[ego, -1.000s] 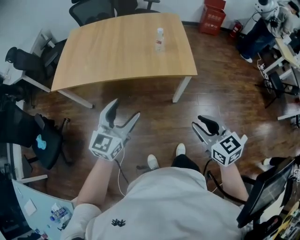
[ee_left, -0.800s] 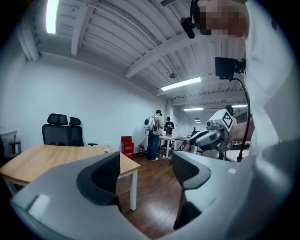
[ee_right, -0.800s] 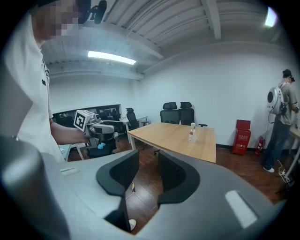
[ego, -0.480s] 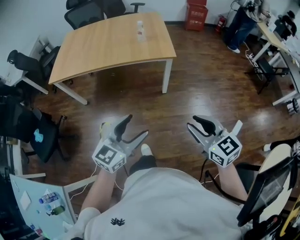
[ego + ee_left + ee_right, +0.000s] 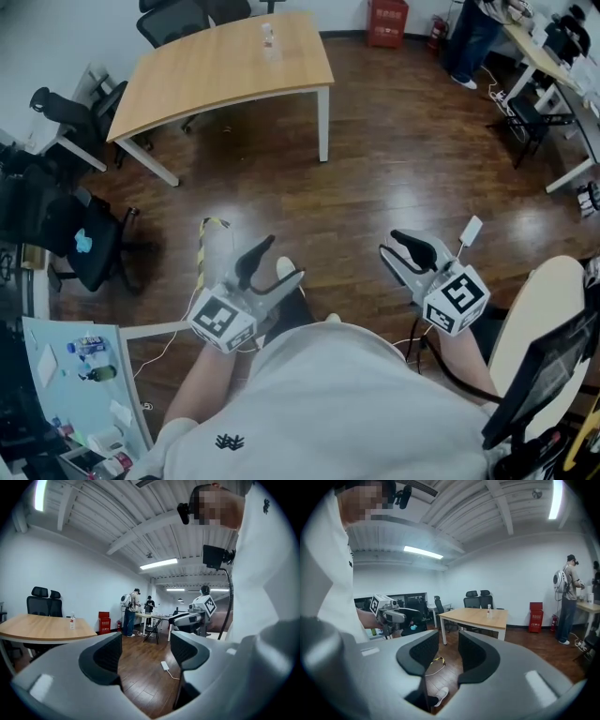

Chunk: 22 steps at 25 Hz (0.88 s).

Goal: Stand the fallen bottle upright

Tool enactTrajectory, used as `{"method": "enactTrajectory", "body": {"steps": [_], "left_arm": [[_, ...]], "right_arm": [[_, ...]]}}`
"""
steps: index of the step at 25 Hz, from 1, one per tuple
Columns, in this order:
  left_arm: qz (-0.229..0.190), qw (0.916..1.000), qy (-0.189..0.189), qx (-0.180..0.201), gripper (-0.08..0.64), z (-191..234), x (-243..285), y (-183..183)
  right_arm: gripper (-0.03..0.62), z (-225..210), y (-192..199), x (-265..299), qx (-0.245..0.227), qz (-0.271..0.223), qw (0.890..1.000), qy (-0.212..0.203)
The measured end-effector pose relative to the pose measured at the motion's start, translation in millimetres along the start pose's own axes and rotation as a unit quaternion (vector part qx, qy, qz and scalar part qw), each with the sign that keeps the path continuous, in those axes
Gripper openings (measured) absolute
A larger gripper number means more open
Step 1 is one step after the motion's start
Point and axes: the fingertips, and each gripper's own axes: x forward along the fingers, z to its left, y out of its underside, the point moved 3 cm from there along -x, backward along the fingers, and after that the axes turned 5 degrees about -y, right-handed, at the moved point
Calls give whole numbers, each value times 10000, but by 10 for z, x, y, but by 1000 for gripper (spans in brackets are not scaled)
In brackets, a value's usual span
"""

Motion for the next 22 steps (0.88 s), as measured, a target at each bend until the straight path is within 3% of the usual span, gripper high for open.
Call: {"method": "enactTrajectory", "body": {"steps": [13,22], "left_arm": [[48,9998,-169,92,321,-192,-177,-16],[106,9998,-64,140,321,-237,-113,-17]], "right_arm": [[115,229,0,-146,-208,-152,9997,58],[103,271,20,-132,-139,-159,9998,49]]}}
